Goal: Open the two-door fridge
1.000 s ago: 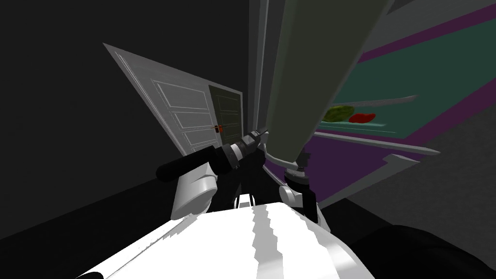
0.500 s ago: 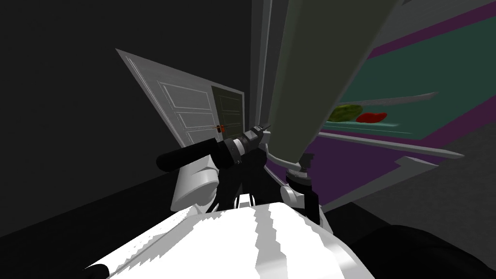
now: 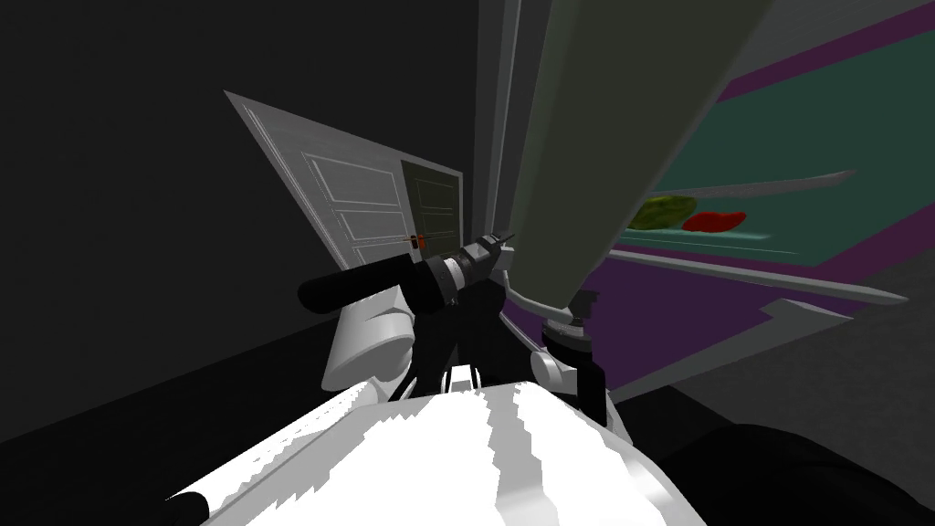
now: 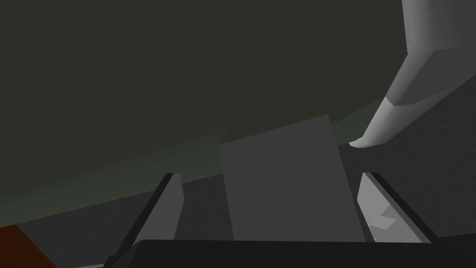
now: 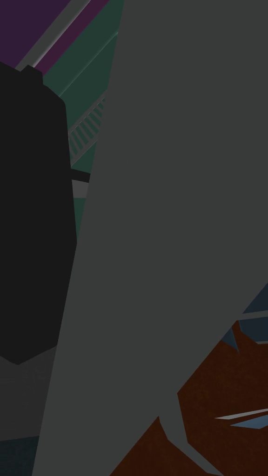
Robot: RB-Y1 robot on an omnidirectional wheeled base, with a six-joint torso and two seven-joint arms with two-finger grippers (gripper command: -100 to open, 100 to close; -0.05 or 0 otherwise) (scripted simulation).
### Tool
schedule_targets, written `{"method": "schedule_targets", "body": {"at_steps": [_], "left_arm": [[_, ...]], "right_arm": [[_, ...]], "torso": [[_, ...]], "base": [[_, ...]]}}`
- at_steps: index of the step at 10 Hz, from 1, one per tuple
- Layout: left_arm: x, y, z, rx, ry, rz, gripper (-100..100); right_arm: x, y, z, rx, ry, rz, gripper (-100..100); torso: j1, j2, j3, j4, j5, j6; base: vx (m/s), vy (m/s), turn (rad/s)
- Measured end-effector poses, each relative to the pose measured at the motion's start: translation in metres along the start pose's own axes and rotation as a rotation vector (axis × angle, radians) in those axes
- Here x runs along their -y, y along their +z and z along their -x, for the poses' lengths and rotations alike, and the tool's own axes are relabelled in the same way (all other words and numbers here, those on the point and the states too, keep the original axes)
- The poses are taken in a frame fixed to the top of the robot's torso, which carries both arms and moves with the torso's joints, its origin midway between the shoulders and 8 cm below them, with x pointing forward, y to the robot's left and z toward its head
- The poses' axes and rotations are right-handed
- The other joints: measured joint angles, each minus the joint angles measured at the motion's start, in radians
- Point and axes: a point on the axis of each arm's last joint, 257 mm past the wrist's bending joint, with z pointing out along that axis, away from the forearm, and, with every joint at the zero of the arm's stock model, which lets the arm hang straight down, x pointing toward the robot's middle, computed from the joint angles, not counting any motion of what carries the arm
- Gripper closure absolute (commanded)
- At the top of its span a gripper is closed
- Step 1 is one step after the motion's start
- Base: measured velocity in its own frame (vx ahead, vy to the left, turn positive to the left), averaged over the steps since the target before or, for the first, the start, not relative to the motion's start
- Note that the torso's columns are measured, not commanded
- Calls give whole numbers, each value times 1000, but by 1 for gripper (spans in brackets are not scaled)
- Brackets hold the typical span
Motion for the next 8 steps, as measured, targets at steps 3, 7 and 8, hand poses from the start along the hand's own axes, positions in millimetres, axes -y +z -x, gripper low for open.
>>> {"method": "schedule_targets", "body": {"at_steps": [3,7,8], "left_arm": [[3,4,-3,-13,-7,12,-100],[1,3,-3,-16,-16,15,0],[1,3,-4,-16,-15,14,0]], "right_arm": [[-3,0,5,9,-8,6,0],[-2,-1,6,10,-10,5,0],[-2,-1,6,10,-10,5,0]], "torso": [[-2,2,-2,5,-1,0],[4,4,9,-7,0,1],[6,4,10,-7,1,1]], "base": [[-5,8,8],[-11,11,2],[-5,7,6]]}}
